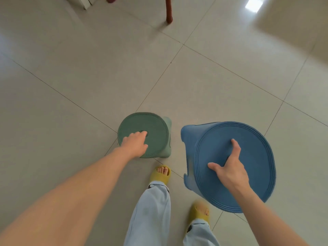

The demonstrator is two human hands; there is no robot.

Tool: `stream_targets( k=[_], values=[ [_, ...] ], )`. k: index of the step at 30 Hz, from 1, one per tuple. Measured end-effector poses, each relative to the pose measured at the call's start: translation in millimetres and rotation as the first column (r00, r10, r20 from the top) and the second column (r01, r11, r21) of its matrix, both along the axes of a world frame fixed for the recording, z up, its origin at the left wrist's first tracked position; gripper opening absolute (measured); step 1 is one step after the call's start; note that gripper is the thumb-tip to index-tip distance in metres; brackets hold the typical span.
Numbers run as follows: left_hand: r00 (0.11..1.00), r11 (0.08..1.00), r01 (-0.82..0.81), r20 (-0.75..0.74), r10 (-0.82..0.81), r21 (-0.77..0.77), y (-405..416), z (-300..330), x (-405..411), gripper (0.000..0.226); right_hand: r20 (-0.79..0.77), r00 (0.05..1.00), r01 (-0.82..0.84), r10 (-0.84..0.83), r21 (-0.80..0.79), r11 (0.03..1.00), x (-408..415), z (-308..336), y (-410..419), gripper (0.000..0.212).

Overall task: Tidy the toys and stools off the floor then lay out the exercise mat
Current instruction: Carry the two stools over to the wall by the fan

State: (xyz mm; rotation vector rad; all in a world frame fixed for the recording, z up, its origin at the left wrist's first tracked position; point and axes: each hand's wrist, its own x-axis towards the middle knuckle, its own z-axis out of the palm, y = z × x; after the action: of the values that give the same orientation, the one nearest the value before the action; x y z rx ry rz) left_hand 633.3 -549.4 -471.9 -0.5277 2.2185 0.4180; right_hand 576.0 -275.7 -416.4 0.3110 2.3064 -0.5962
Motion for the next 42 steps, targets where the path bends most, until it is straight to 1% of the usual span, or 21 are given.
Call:
stream_targets(
  k=[3,8,13,16,20,22,24,27,31,34,37,38,41,42],
  values=[
    [0.998,0.998,0.058,0.028,-0.057,-0.012,-18,-41,-12,0.051,-0.015,0.996,0.085,-0.085,0.015,0.996,-8,-38,-17,0.097],
    [0.990,0.991,0.133,0.052,-0.134,0.023,-25,-104,-20,0.059,-0.030,0.984,0.179,-0.178,0.027,0.983,-15,-91,-32,0.096],
    [0.978,0.982,0.164,0.115,-0.174,0.091,-27,-159,-18,0.082,-0.019,0.980,0.198,-0.197,0.048,0.979,-20,-134,-33,0.097],
    [0.969,0.975,0.198,0.132,-0.210,0.102,-28,-176,-19,0.095,0.002,0.980,0.197,-0.197,0.054,0.979,-19,-148,-30,0.098],
    [0.932,0.947,0.314,0.168,-0.321,0.064,-33,-187,-19,0.114,0.006,0.984,0.179,-0.180,0.071,0.981,-15,-155,-26,0.098],
    [0.916,0.927,0.374,0.143,-0.374,0.032,-36,-185,-19,0.121,0.008,0.984,0.175,-0.176,0.070,0.982,-13,-152,-23,0.098],
    [0.914,0.915,0.402,0.063,-0.401,-0.018,-36,-172,-21,0.127,0.006,0.984,0.176,-0.177,0.066,0.982,-11,-143,-19,0.097],
    [0.911,0.911,0.412,-0.024,-0.412,-0.010,-28,-132,-25,0.127,-0.005,0.983,0.184,-0.184,0.059,0.981,-9,-115,-14,0.098],
    [0.875,0.884,0.460,-0.126,-0.468,-0.087,-12,-54,-30,0.117,-0.038,0.971,0.238,-0.237,0.036,0.971,-7,-62,-6,0.098],
    [0.862,0.878,0.453,-0.176,-0.476,-0.156,-1,10,-38,0.106,-0.077,0.956,0.285,-0.283,0.019,0.958,0,-10,1,0.099],
    [0.858,0.886,0.429,-0.227,-0.461,-0.176,4,64,-48,0.097,-0.109,0.944,0.315,-0.312,0.004,0.949,9,36,8,0.100],
    [0.841,0.880,0.437,-0.263,-0.473,-0.186,11,88,-55,0.095,-0.134,0.933,0.338,-0.335,-0.004,0.941,14,60,15,0.100],
    [0.811,0.873,0.448,-0.326,-0.487,-0.191,28,140,-63,0.087,-0.178,0.907,0.384,-0.381,-0.020,0.923,29,105,31,0.100],
    [0.786,0.864,0.460,-0.358,-0.503,-0.205,39,157,-68,0.084,-0.197,0.891,0.412,-0.409,-0.031,0.911,35,122,40,0.100]
  ],
)
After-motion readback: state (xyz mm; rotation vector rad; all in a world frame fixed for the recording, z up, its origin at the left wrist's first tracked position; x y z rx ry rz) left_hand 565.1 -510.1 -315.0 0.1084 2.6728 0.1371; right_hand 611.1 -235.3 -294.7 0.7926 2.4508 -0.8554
